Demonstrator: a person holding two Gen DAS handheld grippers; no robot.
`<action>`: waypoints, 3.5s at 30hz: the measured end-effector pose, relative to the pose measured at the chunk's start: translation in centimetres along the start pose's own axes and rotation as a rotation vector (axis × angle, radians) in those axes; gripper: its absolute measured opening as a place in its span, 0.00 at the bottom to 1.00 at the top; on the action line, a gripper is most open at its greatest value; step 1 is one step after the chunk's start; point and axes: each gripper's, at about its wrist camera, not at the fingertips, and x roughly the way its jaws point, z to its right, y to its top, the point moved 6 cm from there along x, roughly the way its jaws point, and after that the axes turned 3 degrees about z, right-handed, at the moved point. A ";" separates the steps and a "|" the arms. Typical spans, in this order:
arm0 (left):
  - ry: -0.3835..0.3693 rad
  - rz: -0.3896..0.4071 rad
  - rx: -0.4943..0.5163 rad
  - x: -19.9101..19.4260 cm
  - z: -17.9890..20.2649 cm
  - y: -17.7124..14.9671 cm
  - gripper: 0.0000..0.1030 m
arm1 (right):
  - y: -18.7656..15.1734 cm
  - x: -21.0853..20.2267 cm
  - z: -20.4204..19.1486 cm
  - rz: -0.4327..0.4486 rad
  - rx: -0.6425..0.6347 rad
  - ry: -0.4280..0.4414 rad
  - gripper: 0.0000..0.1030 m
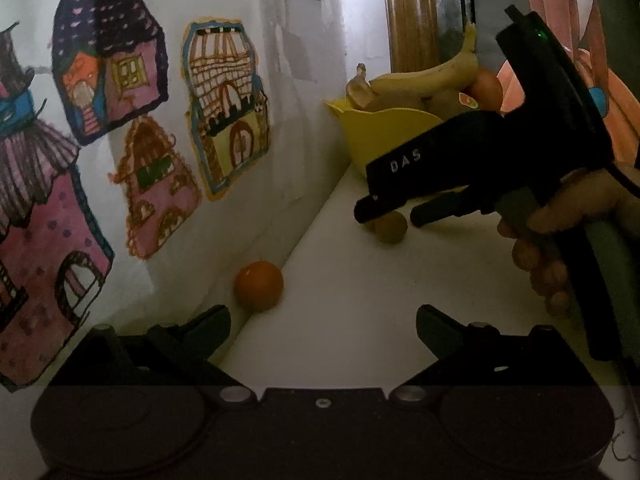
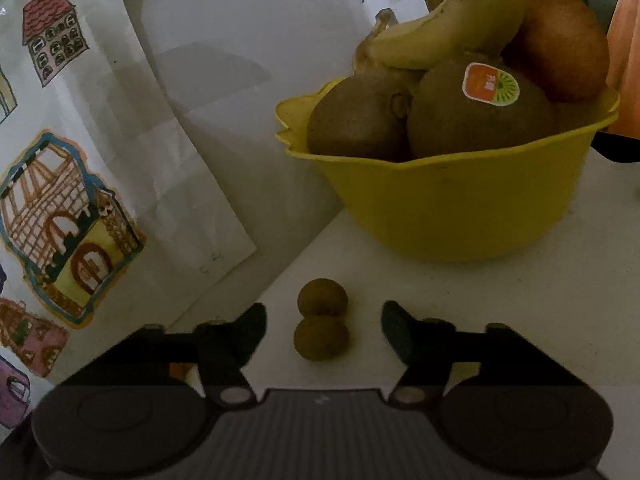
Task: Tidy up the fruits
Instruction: 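Close the right gripper on the two small kiwis while the left gripper approaches the tangerine, then lower the left gripper over the tangerine and close it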
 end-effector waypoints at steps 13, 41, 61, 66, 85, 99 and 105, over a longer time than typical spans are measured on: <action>0.160 -0.010 0.088 2.8 1.5 1.5 0.80 | -0.3 0.7 0.1 -0.010 -0.068 0.011 0.38; 0.231 0.004 -0.086 2.2 -1.3 1.4 0.24 | -0.2 0.6 0.2 -0.009 -0.063 0.015 0.38; 0.190 -0.006 -0.093 -0.6 -1.0 -0.2 0.25 | -0.2 0.7 0.1 -0.011 -0.070 0.016 0.38; 0.179 -0.018 -0.156 -1.0 -1.7 -0.7 0.37 | -0.2 0.7 0.0 -0.011 -0.080 0.016 0.39; 0.236 -0.057 -0.356 -0.4 -3.8 -1.1 0.30 | -0.5 0.5 -0.1 -0.011 -0.108 0.011 0.39; 0.168 -0.025 -0.336 -1.5 -2.9 -1.1 0.31 | -0.4 0.7 -0.4 -0.012 -0.116 0.007 0.39; 0.223 -0.044 -0.379 -0.5 -2.9 -0.9 0.51 | -0.4 0.8 -0.7 -0.012 -0.120 0.006 0.39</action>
